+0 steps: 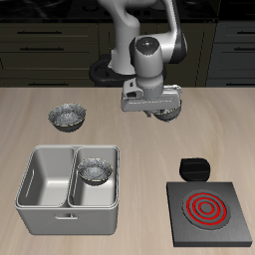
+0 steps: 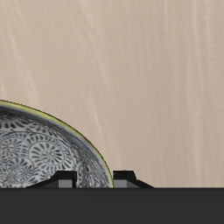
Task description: Place the smallest bowl in the left side of the drainer and the medium bowl in the right side
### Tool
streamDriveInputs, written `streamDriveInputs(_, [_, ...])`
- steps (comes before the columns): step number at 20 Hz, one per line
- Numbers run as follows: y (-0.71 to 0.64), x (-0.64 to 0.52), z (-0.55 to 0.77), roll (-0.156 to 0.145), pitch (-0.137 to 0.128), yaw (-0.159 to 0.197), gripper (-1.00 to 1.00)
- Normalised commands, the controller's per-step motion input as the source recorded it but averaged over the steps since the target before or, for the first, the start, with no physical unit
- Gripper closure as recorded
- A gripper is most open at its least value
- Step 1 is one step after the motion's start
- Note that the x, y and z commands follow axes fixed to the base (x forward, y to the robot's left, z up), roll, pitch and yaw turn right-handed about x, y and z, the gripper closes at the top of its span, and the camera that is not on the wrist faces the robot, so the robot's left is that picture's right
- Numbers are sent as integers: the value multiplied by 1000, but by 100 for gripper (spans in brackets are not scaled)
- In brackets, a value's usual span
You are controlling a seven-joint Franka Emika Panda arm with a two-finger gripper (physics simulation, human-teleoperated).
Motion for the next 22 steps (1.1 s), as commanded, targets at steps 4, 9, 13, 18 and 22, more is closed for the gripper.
streamDriveInputs(4, [-761, 179, 652, -102, -54, -32, 100])
streamDriveInputs(9, [-725, 185, 471, -89, -10, -18, 100])
streamDriveInputs(13, [-718, 153, 427, -106, -47, 2, 100])
streamDriveInputs(18, [-894, 292, 502, -147, -21, 21, 100])
streamDriveInputs(22, [-627, 278, 304, -78, 25, -6, 100])
